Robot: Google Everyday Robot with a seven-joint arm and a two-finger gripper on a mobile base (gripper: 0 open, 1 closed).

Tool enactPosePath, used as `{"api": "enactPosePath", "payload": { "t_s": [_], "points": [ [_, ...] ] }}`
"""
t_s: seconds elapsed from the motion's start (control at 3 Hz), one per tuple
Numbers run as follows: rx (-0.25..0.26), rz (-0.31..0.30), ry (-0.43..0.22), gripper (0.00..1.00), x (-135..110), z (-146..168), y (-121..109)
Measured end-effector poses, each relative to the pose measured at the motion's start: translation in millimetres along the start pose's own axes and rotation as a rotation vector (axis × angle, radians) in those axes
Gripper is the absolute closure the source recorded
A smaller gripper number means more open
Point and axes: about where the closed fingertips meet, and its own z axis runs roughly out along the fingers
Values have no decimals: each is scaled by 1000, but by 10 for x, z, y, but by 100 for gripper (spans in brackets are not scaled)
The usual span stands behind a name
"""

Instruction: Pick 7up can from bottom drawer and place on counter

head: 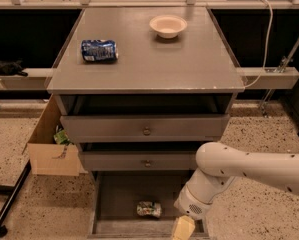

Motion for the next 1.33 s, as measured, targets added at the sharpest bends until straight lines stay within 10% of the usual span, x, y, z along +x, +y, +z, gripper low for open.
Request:
{"api": "enactPosePath", "payload": {
  "t_s": [0.33,1.0,1.33],
  "points": [
    [74,0,-65,0,-59,-123,-10],
    [211,-173,-560,0,-635,-693,-222],
    [225,-188,-547,0,-512,-645,-217]
  ]
}}
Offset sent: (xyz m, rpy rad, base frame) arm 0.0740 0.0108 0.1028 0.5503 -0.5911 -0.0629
